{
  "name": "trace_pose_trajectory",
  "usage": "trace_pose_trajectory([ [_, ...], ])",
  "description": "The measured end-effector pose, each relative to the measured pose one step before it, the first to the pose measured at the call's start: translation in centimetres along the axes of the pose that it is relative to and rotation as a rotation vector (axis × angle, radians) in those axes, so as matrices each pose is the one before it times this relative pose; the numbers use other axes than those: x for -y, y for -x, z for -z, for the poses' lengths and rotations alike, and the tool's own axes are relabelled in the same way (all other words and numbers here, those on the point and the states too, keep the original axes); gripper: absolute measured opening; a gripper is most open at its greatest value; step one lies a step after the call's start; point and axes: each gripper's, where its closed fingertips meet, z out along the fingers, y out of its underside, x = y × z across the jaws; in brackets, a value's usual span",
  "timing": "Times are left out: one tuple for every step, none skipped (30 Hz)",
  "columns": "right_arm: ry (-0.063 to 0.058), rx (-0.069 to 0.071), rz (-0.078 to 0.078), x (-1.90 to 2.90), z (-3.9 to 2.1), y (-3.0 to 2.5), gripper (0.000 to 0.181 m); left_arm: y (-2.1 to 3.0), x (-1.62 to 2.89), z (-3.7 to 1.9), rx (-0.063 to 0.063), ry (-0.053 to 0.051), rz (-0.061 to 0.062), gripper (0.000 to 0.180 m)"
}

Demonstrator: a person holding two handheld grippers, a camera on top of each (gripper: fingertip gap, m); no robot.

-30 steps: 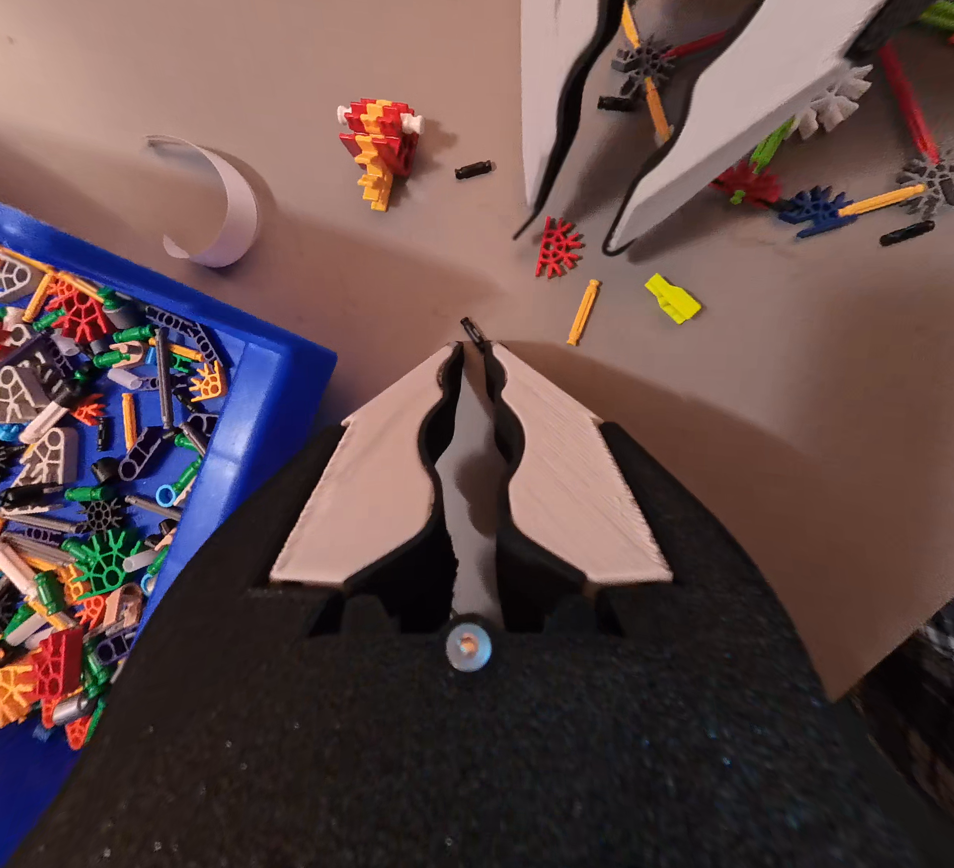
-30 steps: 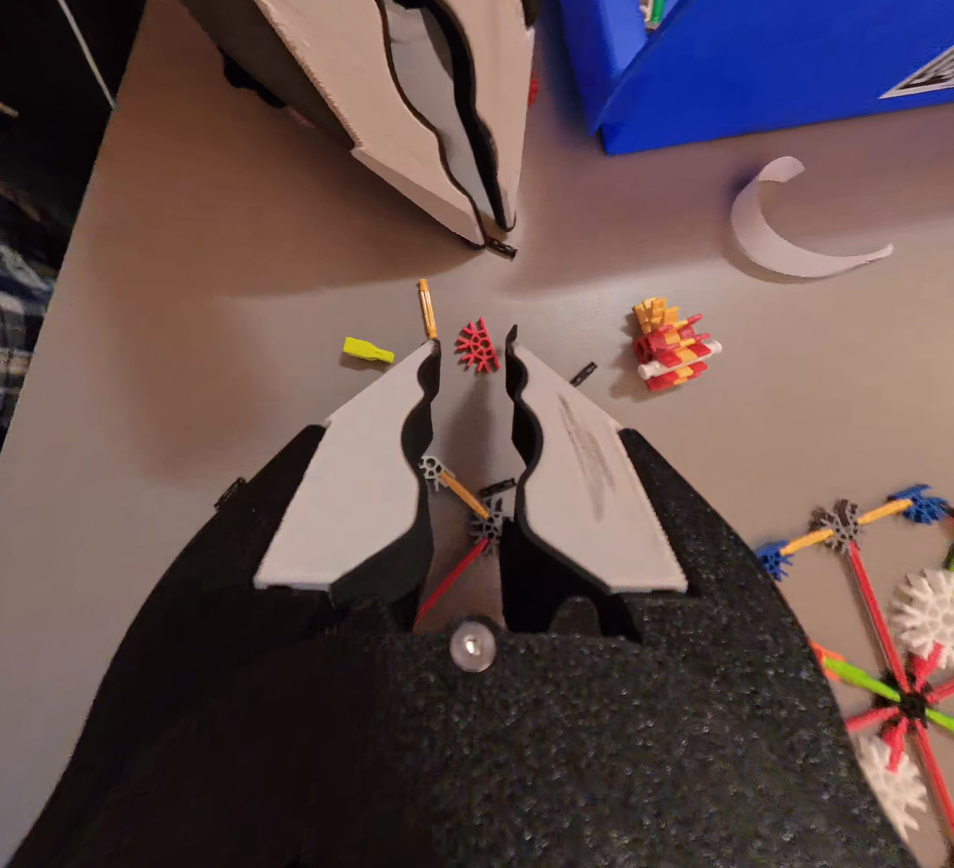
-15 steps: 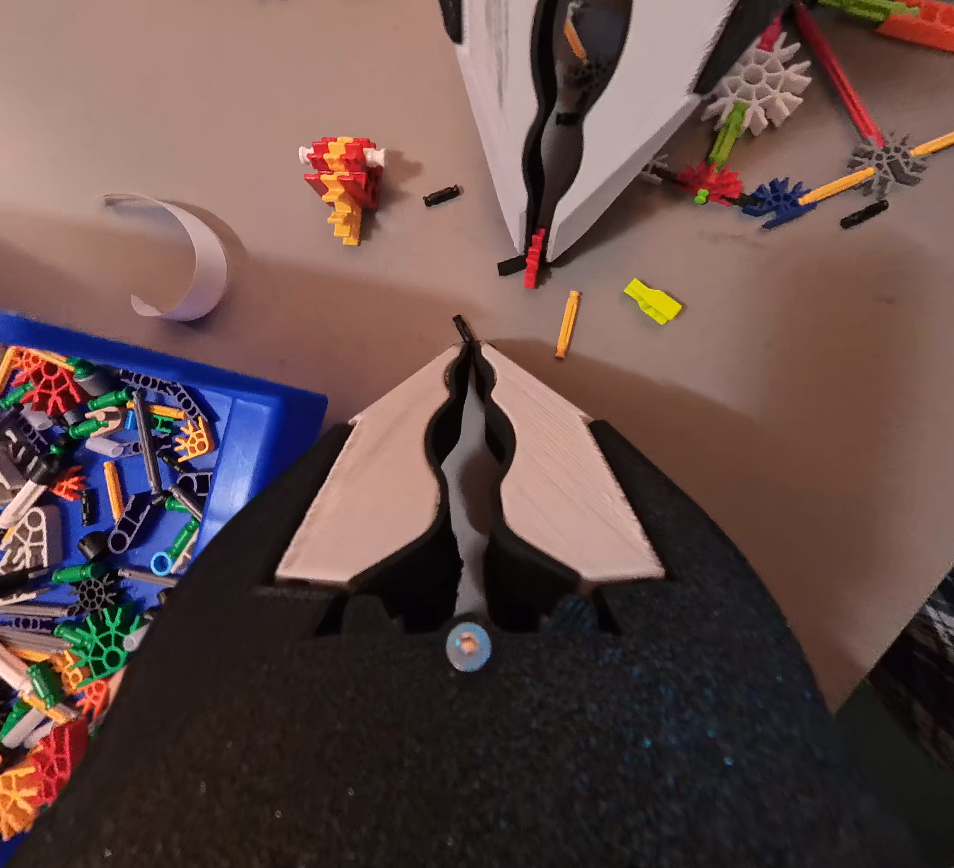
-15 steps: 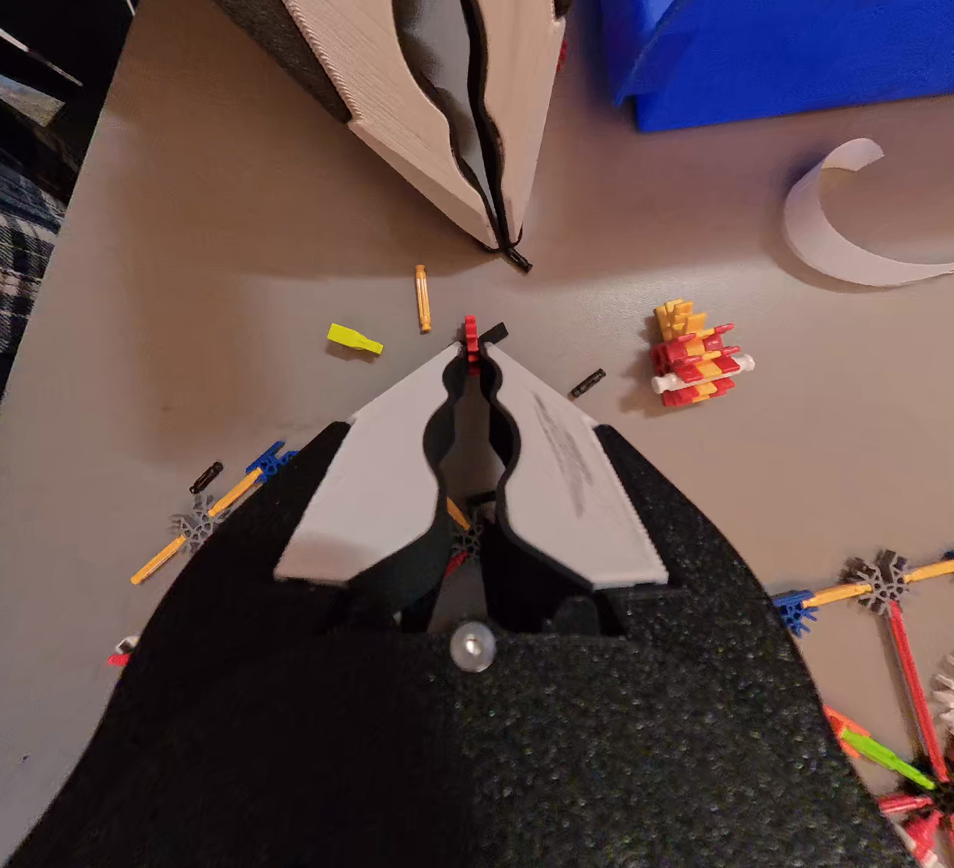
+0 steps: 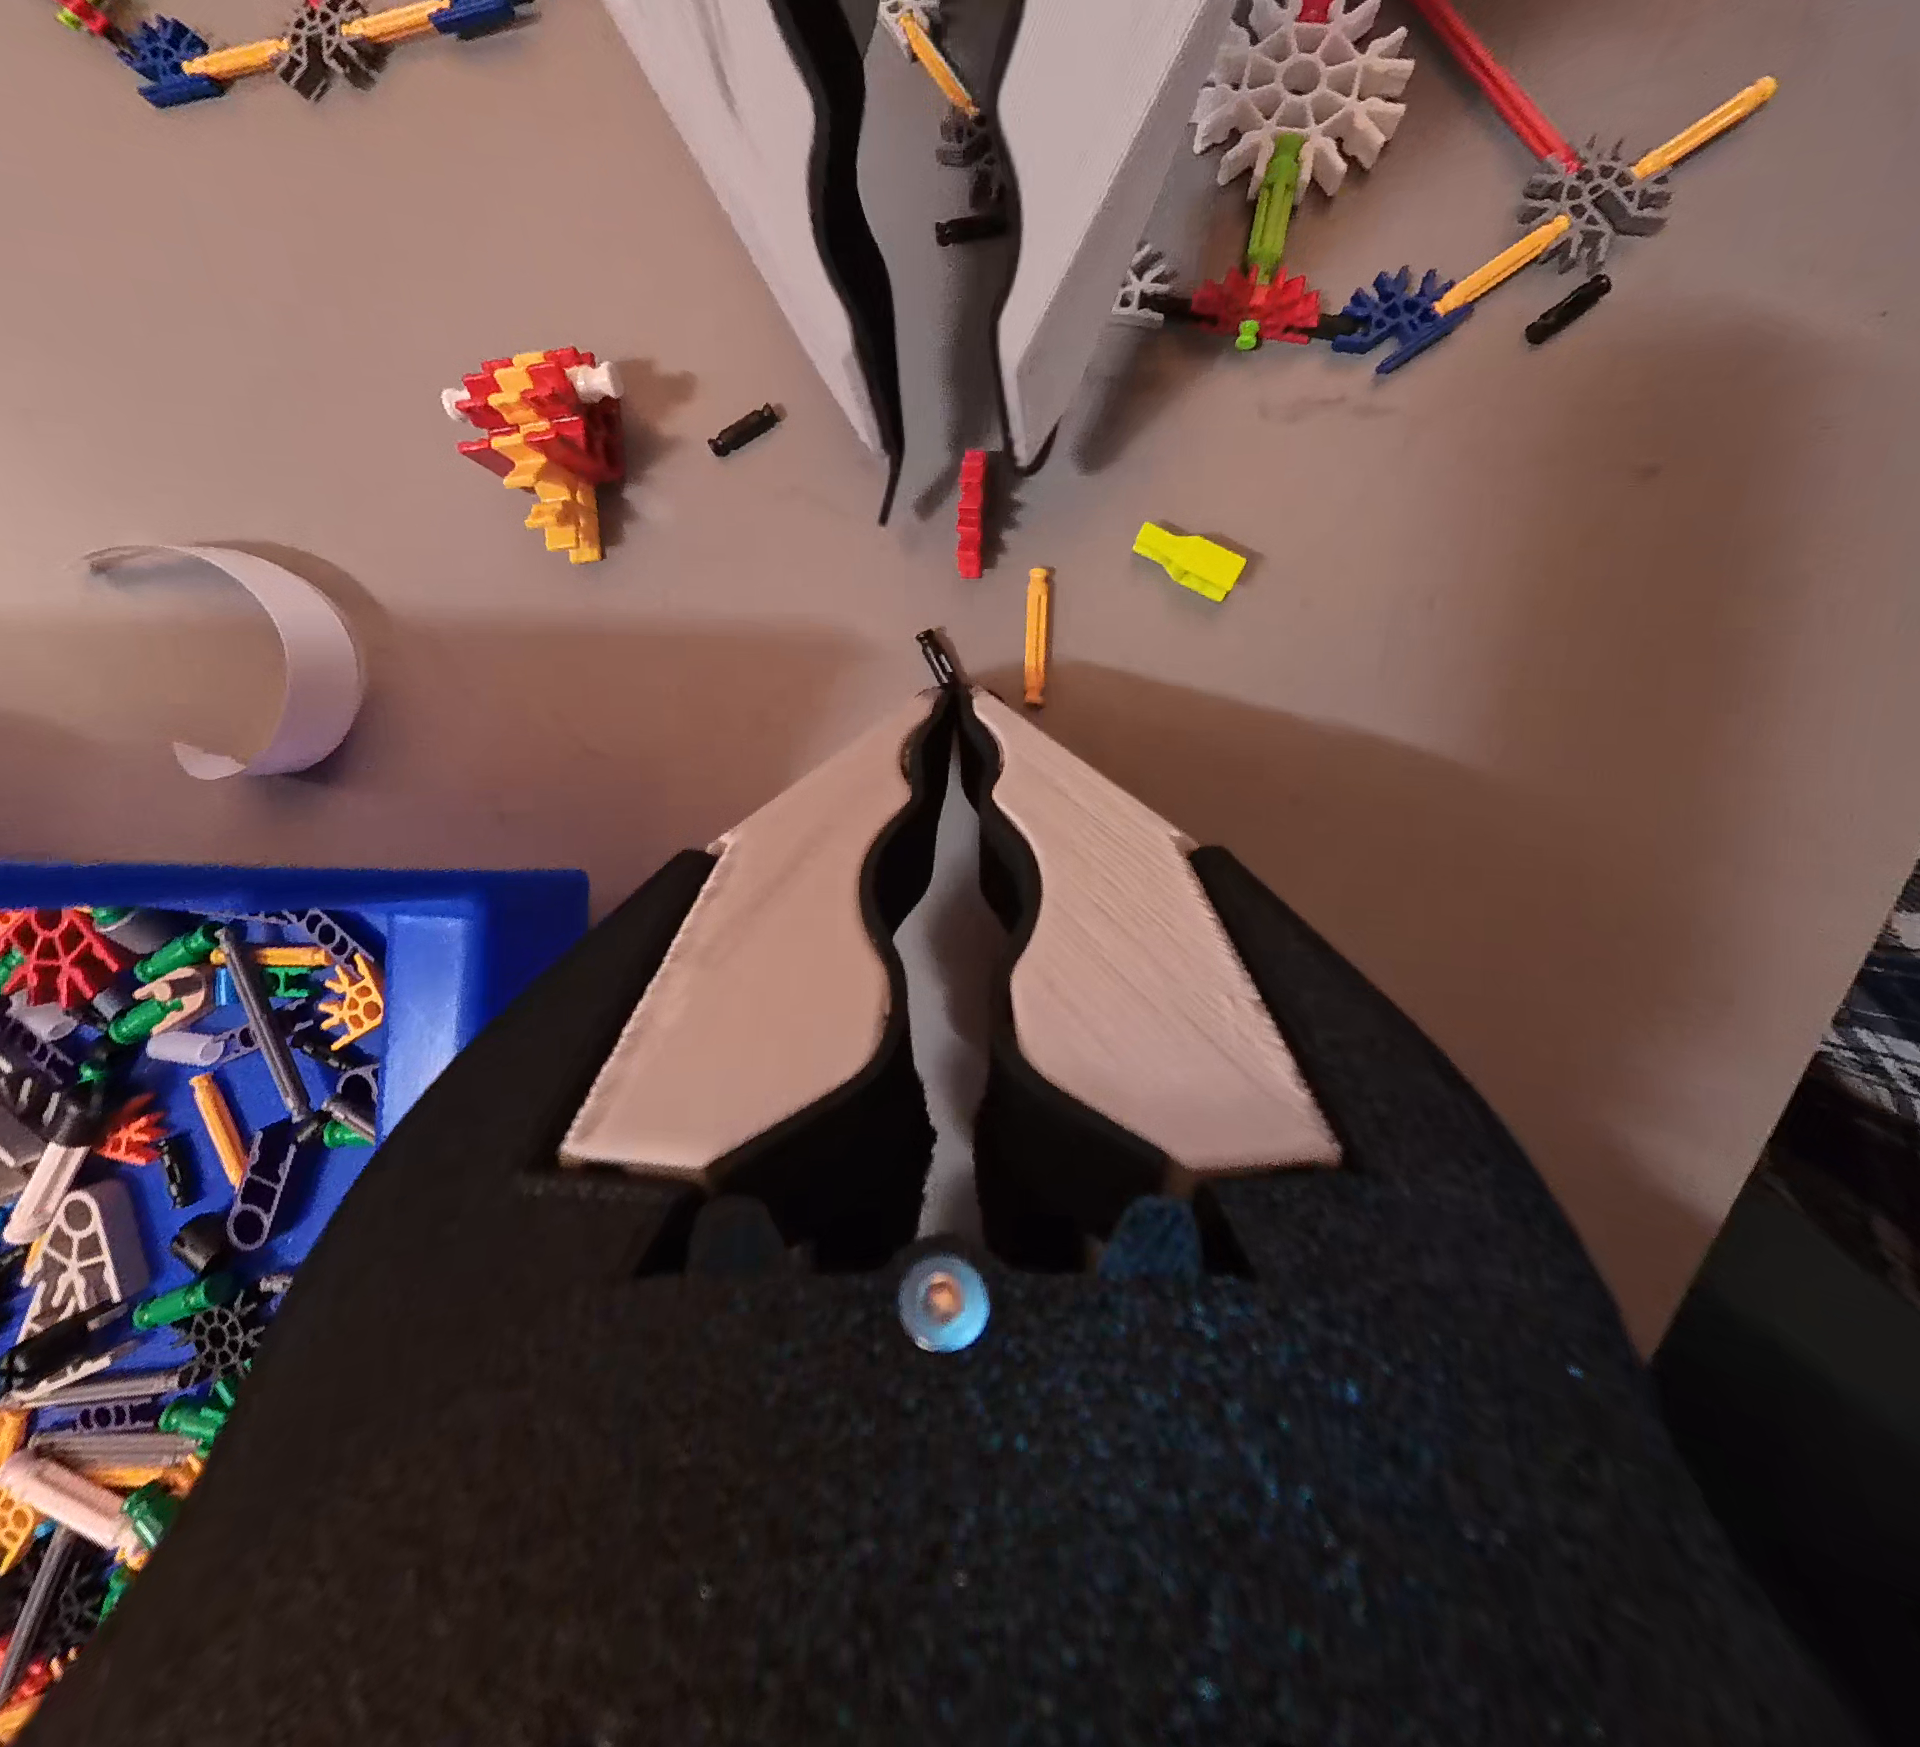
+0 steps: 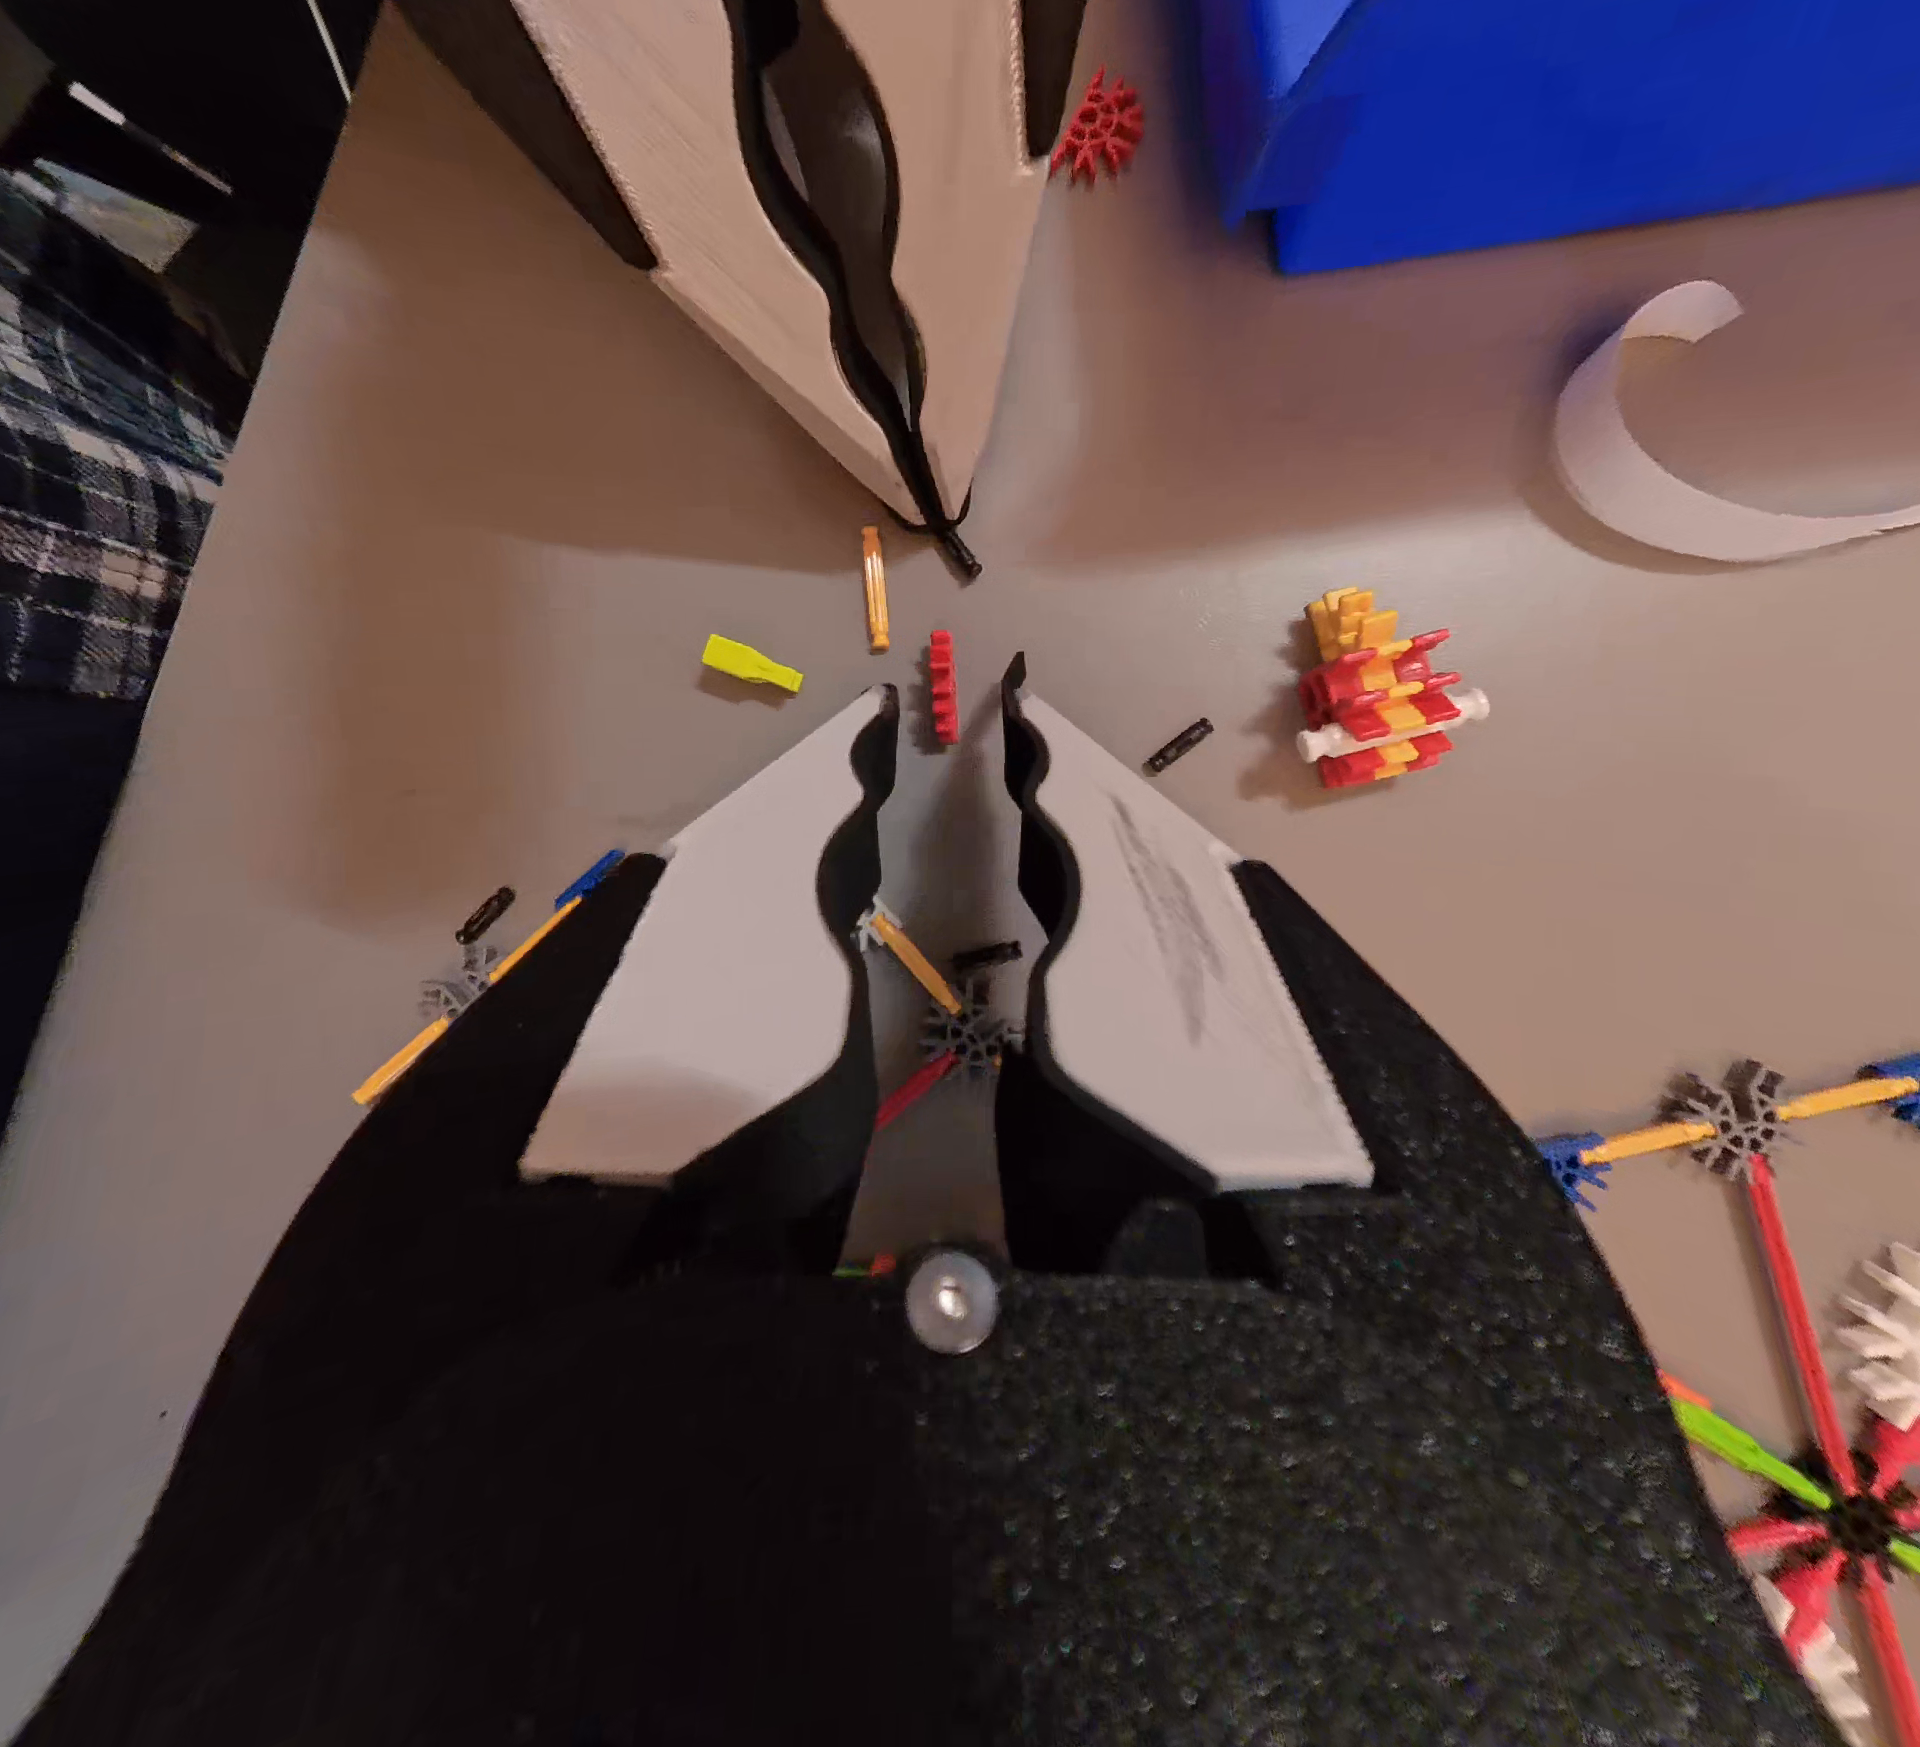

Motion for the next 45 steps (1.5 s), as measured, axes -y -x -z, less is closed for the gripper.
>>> trace_pose_trajectory([
  [-0.0076,-0.0020,0.0068,0.161,-0.036,0.155,0.015,-0.002,0.016,0.001,0.0028,0.0018,0.0008,0.000],
  [-0.0031,0.0013,0.0151,0.075,-0.122,0.311,0.012,-0.025,0.009,-0.003,0.0016,0.0006,0.0012,0.000],
  [0.0033,-0.0019,0.0163,-0.068,-0.199,0.316,0.009,-0.084,0.015,-0.010,-0.0008,-0.0009,-0.0005,0.000],
  [0.0129,-0.0019,0.0163,-0.192,-0.256,0.366,0.006,-0.062,0.016,-0.001,-0.0003,-0.0008,0.0007,0.000],
  [0.0096,-0.0130,0.0261,-0.125,-0.200,0.279,0.004,-0.019,-0.003,0.007,0.0016,-0.0002,0.0019,0.000],
  [0.0055,-0.0010,0.0258,-0.059,-0.095,0.462,0.004,-0.018,-0.001,0.007,0.0009,-0.0010,0.0009,0.000],
  [0.0033,0.0192,0.0116,-0.025,0.017,0.638,0.004,-0.011,-0.003,-0.003,0.0019,-0.0009,-0.0001,0.000],
  [0.0005,0.0037,-0.0008,-0.001,0.121,0.232,0.004,-0.010,0.003,0.003,0.0023,0.0003,-0.0003,0.000],
  [-0.0086,-0.0181,-0.0058,0.046,0.221,-0.241,0.004,0.000,-0.002,0.004,0.0023,0.0008,-0.0004,0.000],
  [-0.0149,-0.0081,-0.0151,0.083,0.261,-0.224,0.004,-0.005,0.005,0.001,0.0020,0.0003,-0.0002,0.000],
  [-0.0110,-0.0031,-0.0264,0.041,0.247,-0.211,0.004,-0.018,-0.009,0.009,0.0001,-0.0003,0.0007,0.000],
  [-0.0084,-0.0020,-0.0234,0.064,0.181,-0.117,0.007,-0.017,0.006,-0.003,-0.0007,-0.0004,0.0011,0.000],
  [-0.0075,0.0151,0.0030,0.105,0.145,0.362,0.012,-0.014,0.011,0.007,-0.0003,-0.0005,0.0003,0.000],
  [-0.0054,0.0029,0.0288,0.110,0.096,0.391,0.011,-0.009,0.012,-0.007,-0.0004,-0.0003,0.0000,0.000],
  [0.0059,-0.0271,0.0171,0.006,0.055,-0.143,0.006,-0.015,0.014,-0.006,-0.0005,-0.0006,-0.0006,0.000],
  [0.0021,-0.0279,0.0063,0.047,0.043,-0.293,0.000,-0.005,0.015,-0.008,-0.0005,-0.0005,-0.0006,0.000],
  [-0.0140,-0.0199,0.0014,0.258,0.051,-0.245,0.000,-0.004,0.008,0.004,-0.0010,0.0006,-0.0004,0.000],
  [-0.0220,-0.0091,-0.0072,0.344,0.009,-0.123,0.000,-0.005,0.011,-0.010,-0.0008,0.0011,-0.0009,0.000],
  [-0.0111,0.0052,-0.0058,0.163,-0.134,0.117,0.000,-0.004,0.020,-0.004,-0.0007,0.0009,-0.0009,0.000],
  [0.0121,0.0131,0.0063,-0.225,-0.258,0.310,0.000,-0.023,0.014,-0.009,-0.0008,0.0005,-0.0011,0.000],
  [0.0287,0.0049,0.0180,-0.496,-0.298,0.244,0.000,0.002,0.015,0.000,0.0002,0.0010,-0.0011,0.000],
  [0.0222,0.0043,0.0142,-0.373,-0.236,0.231,0.000,-0.002,-0.001,0.001,0.0003,0.0005,-0.0008,0.000],
  [-0.0027,0.0361,0.0073,0.056,-0.079,0.701,0.000,-0.010,0.004,0.001,-0.0002,-0.0010,0.0003,0.000],
  [-0.0045,0.0422,0.0057,0.151,-0.012,0.778,0.000,-0.002,0.005,-0.002,-0.0005,-0.0013,0.0016,0.000],
  [0.0107,-0.0023,-0.0015,-0.045,0.000,0.020,0.000,-0.002,0.001,0.001,0.0000,-0.0012,0.0013,0.000],
  [0.0137,0.0025,-0.0057,-0.165,0.029,0.004,0.000,-0.002,-0.008,0.007,0.0000,-0.0012,0.0018,0.000],
  [0.0101,0.0176,-0.0068,-0.222,0.045,0.237,0.000,-0.005,-0.009,0.006,0.0001,-0.0005,0.0019,0.000],
  [-0.0038,-0.0006,-0.0074,-0.119,0.129,-0.048,0.000,-0.006,0.001,0.015,0.0008,-0.0006,0.0004,0.000],
  [-0.0149,-0.0207,-0.0180,-0.002,0.278,-0.417,0.000,-0.013,0.007,-0.010,0.0007,-0.0018,0.0009,0.000],
  [-0.0121,-0.0100,-0.0302,-0.032,0.334,-0.319,0.000,-0.014,0.001,0.006,0.0000,-0.0025,0.0028,0.000],
  [-0.0069,-0.0063,-0.0323,0.019,0.339,-0.226,0.000,-0.007,0.001,0.004,0.0001,-0.0023,0.0032,0.000],
  [-0.0079,-0.0238,-0.0221,0.137,0.332,-0.388,0.000,-0.013,0.002,0.005,0.0000,-0.0026,0.0025,0.000],
  [-0.0040,-0.0241,-0.0157,0.114,0.209,-0.376,0.000,-0.015,0.017,-0.008,-0.0018,-0.0026,0.0028,0.000],
  [0.0039,-0.0014,-0.0064,-0.051,0.039,-0.055,0.000,-0.015,0.006,-0.004,-0.0027,-0.0016,0.0023,0.000],
  [0.0058,-0.0066,0.0015,-0.134,-0.068,-0.150,0.000,-0.003,0.011,0.001,-0.0017,0.0005,-0.0008,0.000],
  [0.0031,-0.0094,-0.0024,-0.127,-0.063,-0.225,0.000,0.005,-0.007,0.010,-0.0010,0.0022,-0.0023,0.000],
  [-0.0029,0.0337,-0.0084,-0.027,0.040,0.492,0.000,0.003,0.001,0.004,-0.0005,0.0028,-0.0021,0.000],
  [-0.0087,0.0515,-0.0052,0.096,0.155,0.969,0.005,0.005,0.001,0.007,0.0004,0.0024,-0.0031,0.000],
  [0.0024,0.0244,-0.0088,-0.039,0.110,0.685,0.009,-0.009,0.004,0.000,0.0007,0.0009,-0.0027,0.000],
  [0.0171,0.0169,-0.0033,-0.290,-0.018,0.665,0.017,-0.009,-0.004,0.005,-0.0004,-0.0004,-0.0003,0.000],
  [0.0096,0.0100,0.0214,-0.267,-0.130,0.687,0.023,-0.012,-0.007,0.007,-0.0014,-0.0012,0.0003,0.000],
  [0.0000,-0.0127,0.0308,-0.133,-0.190,0.323,0.028,0.001,0.003,0.009,-0.0024,-0.0015,0.0012,0.000],
  [0.0066,-0.0093,0.0271,-0.192,-0.256,0.185,0.033,-0.003,-0.001,-0.001,-0.0027,-0.0011,0.0005,0.000],
  [0.0141,-0.0102,0.0263,-0.271,-0.263,0.001,0.035,-0.011,0.010,0.002,-0.0020,0.0010,-0.0019,0.000],
  [0.0135,-0.0115,0.0225,-0.202,-0.229,-0.132,0.035,-0.004,0.007,0.001,-0.0010,0.0027,-0.0037,0.000],
])
